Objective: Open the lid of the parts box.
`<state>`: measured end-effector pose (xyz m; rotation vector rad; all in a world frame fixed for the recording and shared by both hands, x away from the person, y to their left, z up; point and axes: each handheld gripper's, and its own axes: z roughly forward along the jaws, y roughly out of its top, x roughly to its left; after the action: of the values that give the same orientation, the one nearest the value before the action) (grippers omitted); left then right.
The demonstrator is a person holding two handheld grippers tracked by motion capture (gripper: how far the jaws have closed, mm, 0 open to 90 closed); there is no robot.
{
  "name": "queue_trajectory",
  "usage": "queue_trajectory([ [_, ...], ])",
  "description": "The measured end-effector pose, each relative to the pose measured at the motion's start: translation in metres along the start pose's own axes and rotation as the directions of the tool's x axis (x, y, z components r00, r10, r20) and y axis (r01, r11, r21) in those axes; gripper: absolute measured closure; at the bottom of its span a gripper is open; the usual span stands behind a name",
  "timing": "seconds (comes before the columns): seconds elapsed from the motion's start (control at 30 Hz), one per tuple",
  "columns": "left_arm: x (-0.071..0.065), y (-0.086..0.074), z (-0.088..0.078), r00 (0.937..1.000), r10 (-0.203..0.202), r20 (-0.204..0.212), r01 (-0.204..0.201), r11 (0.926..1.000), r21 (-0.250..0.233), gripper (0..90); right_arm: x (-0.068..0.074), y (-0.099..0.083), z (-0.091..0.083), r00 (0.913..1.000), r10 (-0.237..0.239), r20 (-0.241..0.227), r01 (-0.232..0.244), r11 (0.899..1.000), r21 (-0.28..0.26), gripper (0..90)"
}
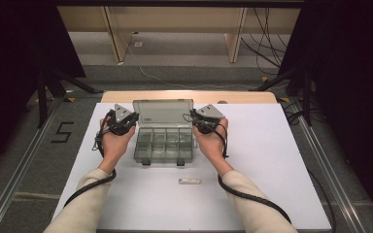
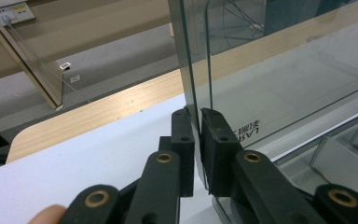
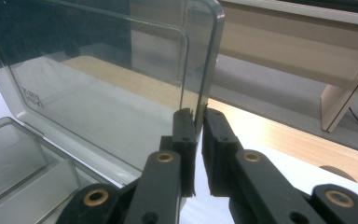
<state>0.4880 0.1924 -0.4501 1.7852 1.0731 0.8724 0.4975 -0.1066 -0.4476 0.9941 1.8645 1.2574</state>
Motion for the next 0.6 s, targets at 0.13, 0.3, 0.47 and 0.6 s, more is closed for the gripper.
queue_trajectory([
  [0.13, 0.0002, -0.0016, 0.0016, 1.0, -0.003, 0.002, 0.003, 1.0, 0.008, 83.1, 0.0016, -0.002, 0.0009, 0.9998, 0.02, -0.005, -0.02, 1.0, 0.018, 84.5],
  [0.3, 0.0001, -0.0048, 0.0042, 1.0, -0.007, 0.005, 0.007, 0.9997, 0.023, 83.1, 0.0001, -0.0045, 0.0027, 1.0, -0.003, -0.003, 0.003, 1.0, 0.022, 84.4],
  [0.47, 0.0009, -0.0067, 0.0063, 0.9998, -0.013, 0.016, 0.013, 0.9991, 0.04, 83.0, 0.0005, -0.0059, 0.0047, 1.0, -0.001, -0.008, 0.001, 0.999, 0.036, 84.2],
  [0.6, 0.0015, -0.0089, 0.008, 0.9994, -0.025, 0.022, 0.024, 0.9986, 0.046, 83.1, 0.0, -0.009, 0.0061, 0.9999, -0.002, -0.011, 0.003, 0.998, 0.063, 84.2],
])
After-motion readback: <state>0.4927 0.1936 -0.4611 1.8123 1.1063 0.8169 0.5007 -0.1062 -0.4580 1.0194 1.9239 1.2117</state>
